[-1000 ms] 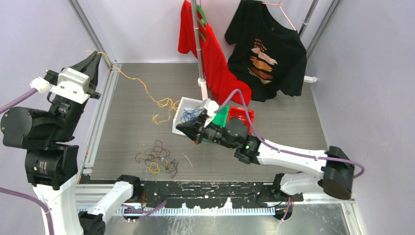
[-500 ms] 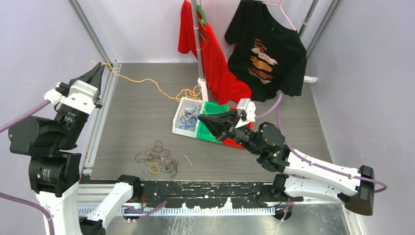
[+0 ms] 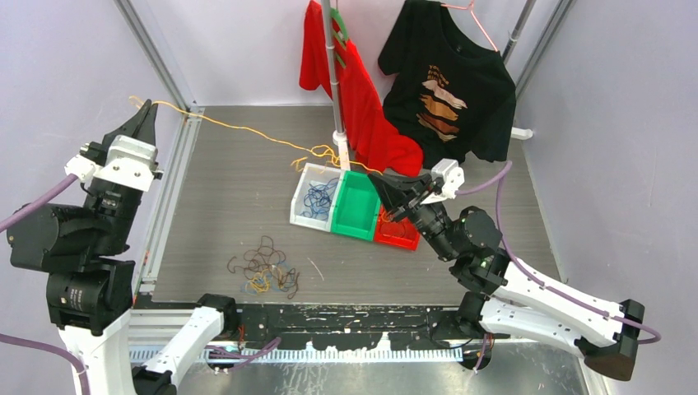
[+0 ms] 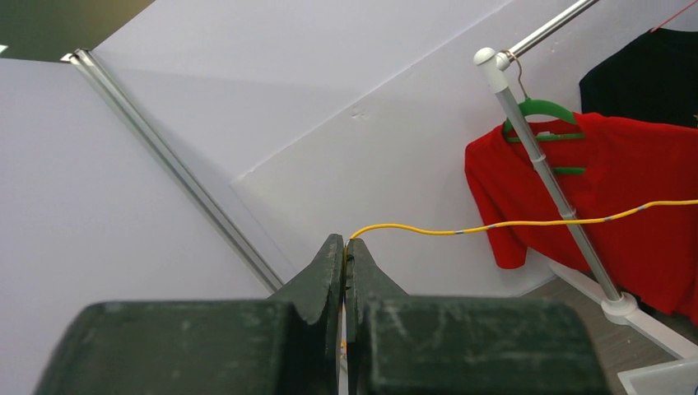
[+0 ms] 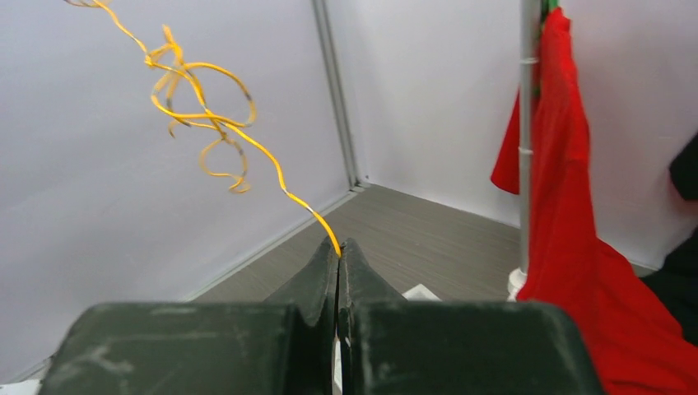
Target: Untangle the cables
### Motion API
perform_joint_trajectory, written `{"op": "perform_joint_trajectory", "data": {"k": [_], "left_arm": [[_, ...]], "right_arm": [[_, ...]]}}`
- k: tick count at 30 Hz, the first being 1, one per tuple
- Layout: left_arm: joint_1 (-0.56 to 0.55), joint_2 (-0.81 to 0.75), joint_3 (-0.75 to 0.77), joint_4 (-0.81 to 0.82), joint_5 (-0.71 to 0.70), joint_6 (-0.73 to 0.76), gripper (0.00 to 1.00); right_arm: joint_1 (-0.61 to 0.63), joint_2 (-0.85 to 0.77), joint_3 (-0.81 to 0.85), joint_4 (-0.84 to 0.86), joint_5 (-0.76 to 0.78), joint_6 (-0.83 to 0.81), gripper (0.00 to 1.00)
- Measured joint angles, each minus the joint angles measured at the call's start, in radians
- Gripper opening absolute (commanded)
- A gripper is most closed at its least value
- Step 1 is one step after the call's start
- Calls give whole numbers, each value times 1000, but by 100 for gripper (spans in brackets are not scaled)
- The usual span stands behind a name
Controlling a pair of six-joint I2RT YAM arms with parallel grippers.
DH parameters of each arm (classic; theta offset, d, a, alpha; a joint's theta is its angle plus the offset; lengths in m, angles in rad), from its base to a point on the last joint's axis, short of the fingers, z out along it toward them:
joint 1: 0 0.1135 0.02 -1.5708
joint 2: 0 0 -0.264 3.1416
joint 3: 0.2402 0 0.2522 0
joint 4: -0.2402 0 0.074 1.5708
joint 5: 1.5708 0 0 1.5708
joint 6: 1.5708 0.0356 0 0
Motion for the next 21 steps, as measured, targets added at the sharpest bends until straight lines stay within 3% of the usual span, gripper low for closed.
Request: {"op": "perform_joint_trajectory", "data": {"k": [9,21], "left_arm": [[-2,0,2,14,-14,-5,0],[-2,-3,10,-73,187,-90,0]], "right_arm": [[-28,5,-25,-10,-15,24,1],[-31,160,16,11,-240,107,1]]}}
